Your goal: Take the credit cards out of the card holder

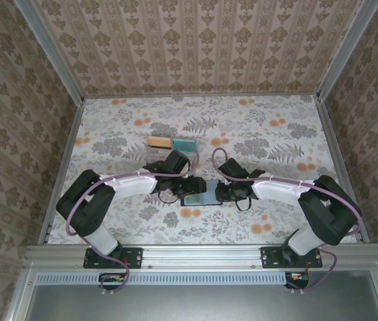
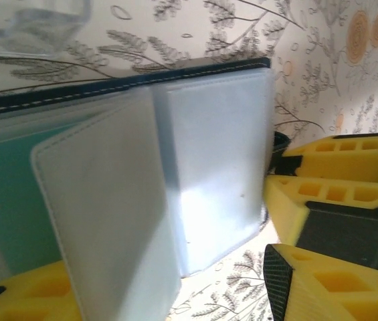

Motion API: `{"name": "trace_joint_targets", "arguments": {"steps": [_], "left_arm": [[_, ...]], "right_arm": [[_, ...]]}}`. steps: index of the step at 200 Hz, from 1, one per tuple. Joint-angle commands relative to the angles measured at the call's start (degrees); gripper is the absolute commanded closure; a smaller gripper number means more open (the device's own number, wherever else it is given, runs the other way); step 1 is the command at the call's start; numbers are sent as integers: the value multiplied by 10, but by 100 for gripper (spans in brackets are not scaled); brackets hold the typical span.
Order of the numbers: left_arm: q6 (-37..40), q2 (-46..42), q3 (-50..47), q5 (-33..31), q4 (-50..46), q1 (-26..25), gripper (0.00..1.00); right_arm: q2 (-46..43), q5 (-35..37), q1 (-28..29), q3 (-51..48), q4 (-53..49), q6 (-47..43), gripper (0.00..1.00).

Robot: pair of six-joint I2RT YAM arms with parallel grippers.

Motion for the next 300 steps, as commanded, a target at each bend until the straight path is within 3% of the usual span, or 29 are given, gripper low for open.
{"name": "trace_joint_targets", "arguments": {"steps": [1, 62, 102, 130, 172, 300], "left_arm": [[14, 12, 40, 28, 23, -10, 42], [21, 74, 101, 56, 14, -30, 44], [27, 39, 81, 27, -10, -17, 47], [42, -15, 55, -14, -56, -1, 59], [65, -76, 1, -68, -117, 31, 100], [60, -6, -45, -47, -56, 45, 100]], "right_arm": [[-3, -5, -2, -14, 0, 16, 69], [-99, 23, -19, -34, -14, 23, 64], [-116, -20, -24, -31, 7, 19, 65], [-99, -69, -20, -16, 45, 32, 67], [-44, -115, -9, 15, 84, 55, 73], [90, -179, -2, 48, 155, 129, 79]]}}
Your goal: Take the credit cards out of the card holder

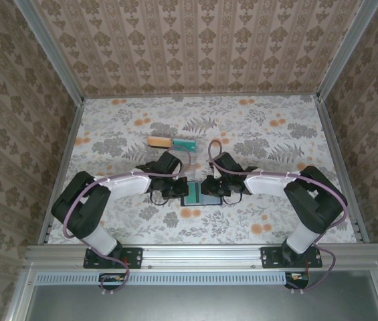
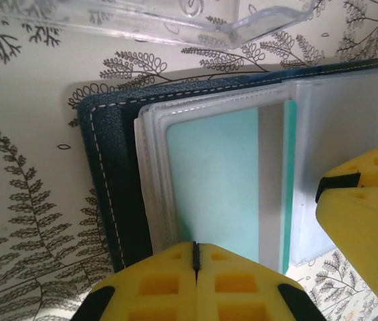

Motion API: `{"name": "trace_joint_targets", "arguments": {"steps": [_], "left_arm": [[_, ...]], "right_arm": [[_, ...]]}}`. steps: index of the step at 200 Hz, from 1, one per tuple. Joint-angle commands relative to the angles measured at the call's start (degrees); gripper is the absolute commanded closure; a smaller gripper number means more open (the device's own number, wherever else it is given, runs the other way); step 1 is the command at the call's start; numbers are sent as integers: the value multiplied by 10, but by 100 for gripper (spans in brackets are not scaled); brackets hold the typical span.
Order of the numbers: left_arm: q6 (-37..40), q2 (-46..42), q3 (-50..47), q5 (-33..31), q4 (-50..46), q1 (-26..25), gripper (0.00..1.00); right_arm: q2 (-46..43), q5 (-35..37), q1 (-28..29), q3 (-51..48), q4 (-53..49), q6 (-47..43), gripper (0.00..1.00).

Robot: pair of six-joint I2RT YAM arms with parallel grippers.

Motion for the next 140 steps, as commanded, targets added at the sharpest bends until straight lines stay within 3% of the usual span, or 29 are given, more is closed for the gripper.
{"name": "trace_joint_targets", "arguments": {"steps": [1, 92, 110, 123, 140], "left_arm": [[4, 11, -13, 6, 9, 1, 100], [-4, 10, -23, 10, 16, -1, 100], [-5, 9, -24, 8, 16, -1, 100], [-3, 9, -25, 6, 13, -1, 100], [-1, 6, -26, 1, 7, -1, 100]], "right_arm": [[12, -21, 3, 11, 19, 19, 79], [39, -37, 7, 20, 25, 30, 80], [36, -34, 7, 20, 22, 28, 88], [34, -33, 7, 20, 19, 27, 100], [23, -25, 6, 16, 13, 25, 100]]}}
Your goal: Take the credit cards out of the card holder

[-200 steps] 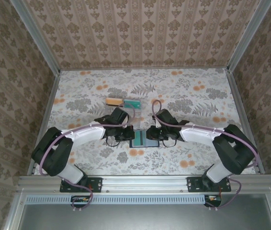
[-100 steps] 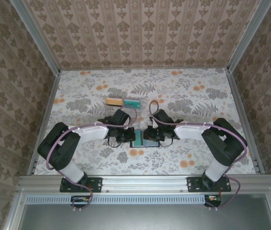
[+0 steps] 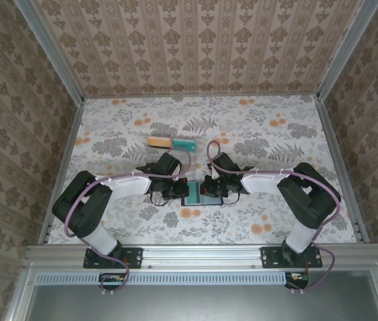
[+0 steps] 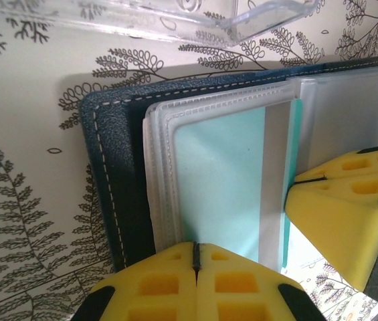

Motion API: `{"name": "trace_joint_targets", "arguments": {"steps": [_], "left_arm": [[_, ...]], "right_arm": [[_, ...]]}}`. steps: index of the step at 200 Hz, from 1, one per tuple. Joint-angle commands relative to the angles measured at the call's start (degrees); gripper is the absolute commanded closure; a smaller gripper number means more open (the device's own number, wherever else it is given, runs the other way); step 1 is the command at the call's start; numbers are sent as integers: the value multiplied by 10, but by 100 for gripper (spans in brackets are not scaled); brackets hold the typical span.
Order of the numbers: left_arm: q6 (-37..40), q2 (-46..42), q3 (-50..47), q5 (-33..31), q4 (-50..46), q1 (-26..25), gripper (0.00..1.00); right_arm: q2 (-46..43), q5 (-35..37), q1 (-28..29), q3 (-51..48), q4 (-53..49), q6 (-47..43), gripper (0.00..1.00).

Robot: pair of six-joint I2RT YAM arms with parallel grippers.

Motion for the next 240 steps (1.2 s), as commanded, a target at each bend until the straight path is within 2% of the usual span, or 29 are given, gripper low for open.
{"name": "trace_joint_targets", "arguments": {"steps": [1, 58, 119, 127, 158, 193, 206, 226, 240], "left_arm": [[0, 3, -14, -9, -18, -1, 100], [8, -13, -20, -15, -30, 10, 100], [6, -16, -20, -12, -27, 10, 100], [7, -14, -21, -10, -26, 9, 100], [2, -3, -24, -5, -15, 6, 100], [0, 4, -24, 0, -9, 2, 100], [-2, 3, -24, 0, -9, 1, 100], [0, 2, -22, -1, -11, 1, 100], [2, 1, -21, -4, -17, 2, 100]], "right_arm": [[-7, -3, 4, 7, -6, 1, 100], [-54, 11, -10, -19, -26, -9, 100], [-44, 5, -10, -22, -14, -6, 100], [-41, 5, -10, -22, -12, -5, 92], [-23, -8, -10, -22, 15, 8, 81], [-3, -13, -10, -21, 29, 16, 79], [0, -14, -10, -21, 30, 16, 81], [-1, -11, -10, -21, 27, 16, 100], [-8, -4, -13, -24, 20, 14, 100]]}}
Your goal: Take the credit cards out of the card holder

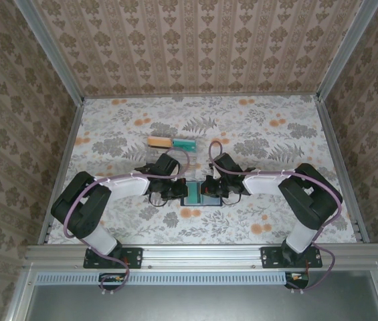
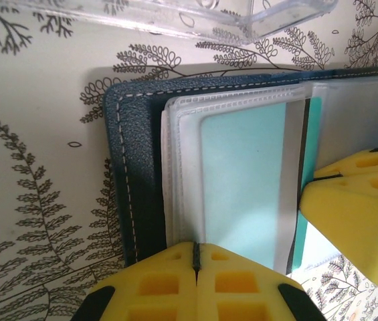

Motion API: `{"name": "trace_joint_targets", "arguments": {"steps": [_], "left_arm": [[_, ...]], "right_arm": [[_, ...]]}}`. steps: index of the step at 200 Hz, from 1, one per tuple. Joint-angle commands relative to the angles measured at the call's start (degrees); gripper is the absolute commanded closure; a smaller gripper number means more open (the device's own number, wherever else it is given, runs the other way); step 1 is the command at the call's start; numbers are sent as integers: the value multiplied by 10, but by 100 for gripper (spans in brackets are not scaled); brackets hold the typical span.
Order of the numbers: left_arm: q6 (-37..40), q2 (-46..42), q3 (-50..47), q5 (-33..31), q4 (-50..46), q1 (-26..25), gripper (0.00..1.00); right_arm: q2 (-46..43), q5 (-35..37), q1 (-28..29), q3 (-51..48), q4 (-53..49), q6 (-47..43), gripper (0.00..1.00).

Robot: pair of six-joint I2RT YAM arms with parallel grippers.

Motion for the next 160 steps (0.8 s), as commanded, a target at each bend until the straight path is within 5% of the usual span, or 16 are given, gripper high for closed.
{"name": "trace_joint_targets", "arguments": {"steps": [1, 96, 127, 160], "left_arm": [[2, 7, -9, -5, -22, -5, 100], [10, -17, 7, -1, -40, 9, 100], [-10, -50, 17, 17, -22, 18, 65], [-62, -92, 3, 60, 59, 38, 46]], "right_arm": [[-1, 4, -4, -7, -8, 3, 100], [-135, 13, -48, -51, -67, -56, 100], [-192, 9, -59, -54, -77, -72, 100], [-239, -17, -73, -58, -76, -80, 100]]}}
